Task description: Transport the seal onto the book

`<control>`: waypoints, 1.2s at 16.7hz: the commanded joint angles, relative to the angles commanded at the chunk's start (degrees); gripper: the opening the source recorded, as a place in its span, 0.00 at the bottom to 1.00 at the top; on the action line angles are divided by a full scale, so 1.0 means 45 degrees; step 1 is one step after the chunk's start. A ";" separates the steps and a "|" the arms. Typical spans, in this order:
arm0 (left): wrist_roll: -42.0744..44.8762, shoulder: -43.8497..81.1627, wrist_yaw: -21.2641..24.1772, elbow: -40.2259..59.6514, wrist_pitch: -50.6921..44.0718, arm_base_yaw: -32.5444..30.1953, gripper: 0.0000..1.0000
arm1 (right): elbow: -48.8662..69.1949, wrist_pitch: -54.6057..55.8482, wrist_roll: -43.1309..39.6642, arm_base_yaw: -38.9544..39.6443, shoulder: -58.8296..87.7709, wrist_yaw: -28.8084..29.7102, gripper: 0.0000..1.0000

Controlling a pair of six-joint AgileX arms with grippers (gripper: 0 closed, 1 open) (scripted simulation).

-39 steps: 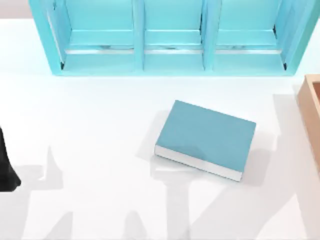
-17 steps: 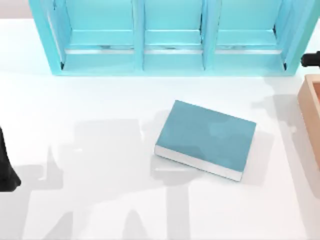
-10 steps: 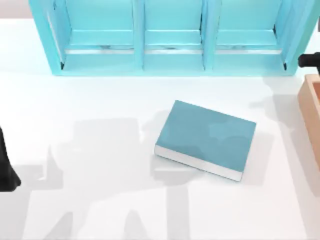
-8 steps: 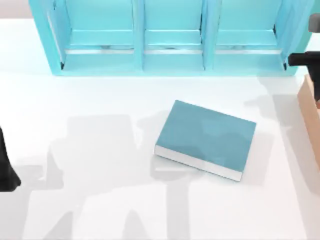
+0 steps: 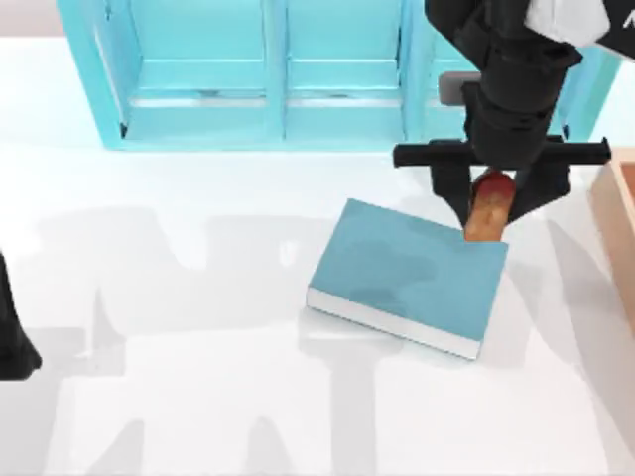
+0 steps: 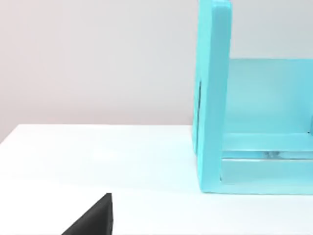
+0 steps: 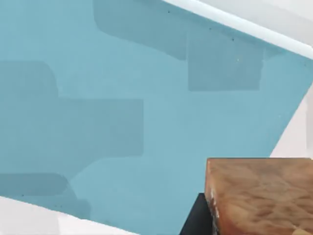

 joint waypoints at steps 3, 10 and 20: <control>0.0000 0.0000 0.0000 0.0000 0.0000 0.0000 1.00 | 0.0680 0.0546 0.1184 0.1078 0.1066 -0.0016 0.00; 0.0000 0.0000 0.0000 0.0000 0.0000 0.0000 1.00 | 0.0950 0.0621 0.1481 0.1335 0.1357 -0.0056 0.00; 0.0000 0.0000 0.0000 0.0000 0.0000 0.0000 1.00 | 0.1127 0.0480 0.1469 0.1361 0.1356 -0.0036 0.30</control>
